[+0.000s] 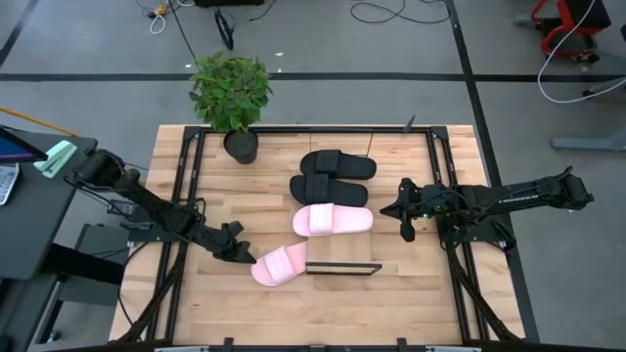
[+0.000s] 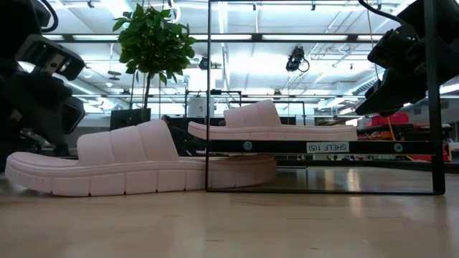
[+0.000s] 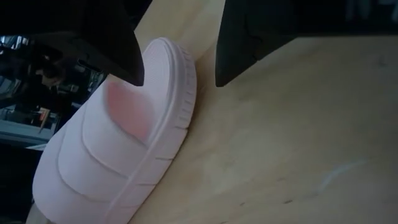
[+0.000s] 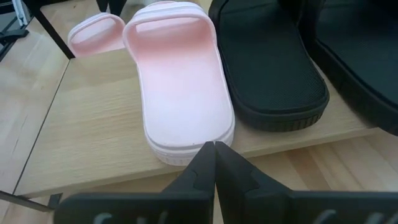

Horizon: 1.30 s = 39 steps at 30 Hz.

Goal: Pick and place slides into the shelf
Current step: Put the pink slides on the shelf

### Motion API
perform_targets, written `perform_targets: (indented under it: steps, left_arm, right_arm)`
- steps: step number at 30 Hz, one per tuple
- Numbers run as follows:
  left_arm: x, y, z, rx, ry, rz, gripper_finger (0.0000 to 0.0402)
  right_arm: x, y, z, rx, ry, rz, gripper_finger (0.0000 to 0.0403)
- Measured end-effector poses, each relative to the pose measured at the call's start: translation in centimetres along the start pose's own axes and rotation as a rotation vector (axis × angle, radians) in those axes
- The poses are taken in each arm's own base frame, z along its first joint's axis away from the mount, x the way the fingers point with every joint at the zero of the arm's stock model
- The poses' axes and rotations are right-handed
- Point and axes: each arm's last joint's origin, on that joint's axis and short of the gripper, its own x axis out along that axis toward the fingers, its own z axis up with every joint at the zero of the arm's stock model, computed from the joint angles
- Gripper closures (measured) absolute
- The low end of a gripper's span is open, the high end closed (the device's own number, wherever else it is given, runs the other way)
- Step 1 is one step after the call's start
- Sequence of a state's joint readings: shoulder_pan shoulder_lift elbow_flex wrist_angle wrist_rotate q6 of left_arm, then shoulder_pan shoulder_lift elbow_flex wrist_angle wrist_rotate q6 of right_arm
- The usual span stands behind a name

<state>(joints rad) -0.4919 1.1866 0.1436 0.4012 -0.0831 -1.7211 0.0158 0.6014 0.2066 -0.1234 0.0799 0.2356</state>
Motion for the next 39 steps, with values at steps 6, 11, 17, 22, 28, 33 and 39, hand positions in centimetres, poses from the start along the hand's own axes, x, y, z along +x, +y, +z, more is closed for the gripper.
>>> perform_targets:
  steps: [6,11,17,22,28,33,39]
  left_arm:
    - [0.6,0.0,-0.1,-0.005,-0.001,-0.018,0.0193]
    - [1.6,-0.2,-0.4,-0.005,0.029,-0.057,0.0194]
    - [2.2,-0.1,-0.6,0.015,0.06,-0.072,0.0198]
    - [2.2,0.1,-0.6,0.029,0.066,-0.053,0.0232]
    - [2.2,0.4,-0.5,0.032,0.055,-0.023,0.0296]
    - [2.2,0.5,-0.5,0.029,0.053,-0.01,0.0384]
    - [2.1,0.7,-0.8,0.0,0.179,0.028,0.0395]
  right_arm:
    - [0.0,0.0,0.0,0.0,0.0,0.0,0.0389]
    - [0.0,0.0,0.0,0.0,0.0,0.0,0.0389]
    - [0.0,0.0,0.0,0.0,-0.001,0.0,0.0389]
    - [0.0,0.0,0.1,0.001,-0.013,0.003,0.0389]
    - [0.0,0.0,0.2,0.0,-0.016,0.004,0.0389]
    - [0.0,0.0,0.2,-0.002,-0.016,0.004,0.0389]
    - [0.0,0.0,0.2,-0.002,-0.016,0.004,0.0389]
